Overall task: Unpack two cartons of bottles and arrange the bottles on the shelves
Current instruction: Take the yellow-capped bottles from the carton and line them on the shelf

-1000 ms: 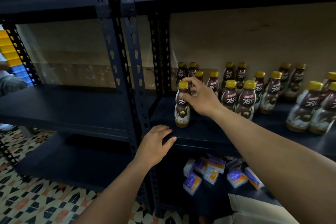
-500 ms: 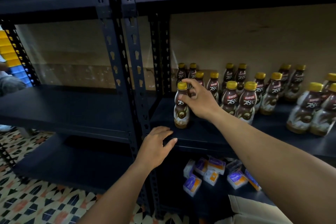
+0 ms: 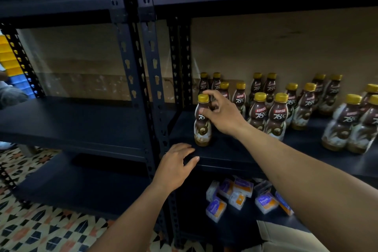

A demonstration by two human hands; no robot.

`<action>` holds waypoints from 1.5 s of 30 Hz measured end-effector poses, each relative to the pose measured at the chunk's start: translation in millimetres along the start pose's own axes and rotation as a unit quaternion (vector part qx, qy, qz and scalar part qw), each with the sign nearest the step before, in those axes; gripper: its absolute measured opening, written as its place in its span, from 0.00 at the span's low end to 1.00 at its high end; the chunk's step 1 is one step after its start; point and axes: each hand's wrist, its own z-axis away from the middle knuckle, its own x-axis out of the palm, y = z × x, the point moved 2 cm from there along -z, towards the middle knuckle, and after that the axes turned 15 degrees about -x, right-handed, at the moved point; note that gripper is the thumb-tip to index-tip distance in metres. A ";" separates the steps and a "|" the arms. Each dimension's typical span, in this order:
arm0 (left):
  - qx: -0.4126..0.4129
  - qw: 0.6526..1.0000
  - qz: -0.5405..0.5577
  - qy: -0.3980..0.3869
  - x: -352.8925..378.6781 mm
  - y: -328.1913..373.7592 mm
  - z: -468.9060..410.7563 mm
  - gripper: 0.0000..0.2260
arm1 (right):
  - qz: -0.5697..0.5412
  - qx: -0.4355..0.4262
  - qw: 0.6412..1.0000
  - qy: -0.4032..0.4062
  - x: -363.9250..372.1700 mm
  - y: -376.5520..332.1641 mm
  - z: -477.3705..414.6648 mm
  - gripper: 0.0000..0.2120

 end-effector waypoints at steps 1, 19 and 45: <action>0.001 1.000 0.000 0.001 0.1 0.0 -0.1 0.20 | 0.000 -0.001 1.000 -0.001 -0.1 -0.4 0.3 0.25; 0.004 1.000 -0.003 -0.016 -7.9 3.8 -2.3 0.20 | 0.019 0.009 1.000 -0.022 -8.8 -4.9 3.4 0.29; 0.054 0.995 0.026 -0.079 -119.0 174.5 -159.8 0.11 | 0.088 0.050 0.993 -0.052 -145.6 18.9 -69.0 0.17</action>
